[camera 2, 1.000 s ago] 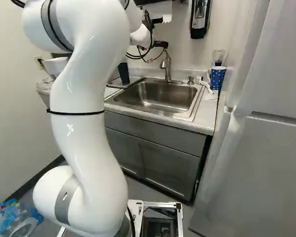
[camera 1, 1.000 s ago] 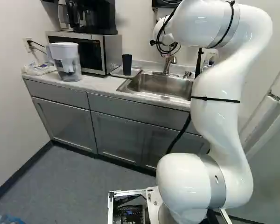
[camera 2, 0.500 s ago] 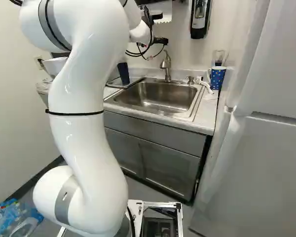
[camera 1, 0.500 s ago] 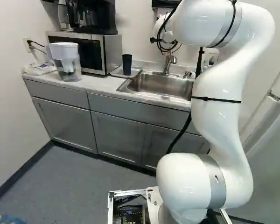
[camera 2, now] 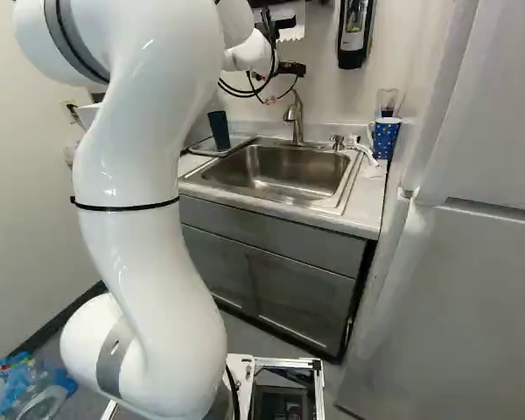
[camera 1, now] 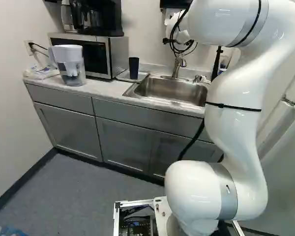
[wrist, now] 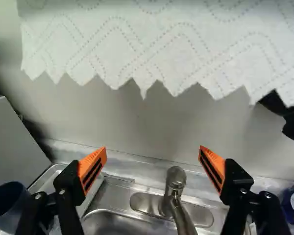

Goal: Rinse the cup and place it in the tray

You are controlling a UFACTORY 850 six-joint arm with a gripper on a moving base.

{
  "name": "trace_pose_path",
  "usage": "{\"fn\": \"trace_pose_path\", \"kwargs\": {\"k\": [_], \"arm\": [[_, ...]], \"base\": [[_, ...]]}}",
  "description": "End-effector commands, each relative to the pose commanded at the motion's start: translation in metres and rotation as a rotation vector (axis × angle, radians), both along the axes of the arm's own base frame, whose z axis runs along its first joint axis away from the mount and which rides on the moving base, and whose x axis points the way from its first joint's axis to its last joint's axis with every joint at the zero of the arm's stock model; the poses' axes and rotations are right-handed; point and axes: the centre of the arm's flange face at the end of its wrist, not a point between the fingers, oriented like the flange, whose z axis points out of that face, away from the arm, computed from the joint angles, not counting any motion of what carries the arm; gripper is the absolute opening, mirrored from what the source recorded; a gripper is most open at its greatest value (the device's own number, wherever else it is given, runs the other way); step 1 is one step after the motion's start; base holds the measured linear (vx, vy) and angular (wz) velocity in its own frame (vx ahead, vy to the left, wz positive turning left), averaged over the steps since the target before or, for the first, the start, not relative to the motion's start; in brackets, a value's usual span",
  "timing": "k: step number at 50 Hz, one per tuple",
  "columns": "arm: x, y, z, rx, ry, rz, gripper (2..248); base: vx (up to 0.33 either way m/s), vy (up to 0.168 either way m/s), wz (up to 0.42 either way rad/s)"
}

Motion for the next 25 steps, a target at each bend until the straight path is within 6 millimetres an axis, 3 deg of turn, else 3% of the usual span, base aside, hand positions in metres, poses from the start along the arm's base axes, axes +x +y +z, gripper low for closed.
{"fn": "trace_pose_path", "kwargs": {"k": [25], "arm": [[-0.034, -0.014, -0.002, 0.015, 0.074, -0.03, 247]], "base": [[0.0, 0.0, 0.0]]}}
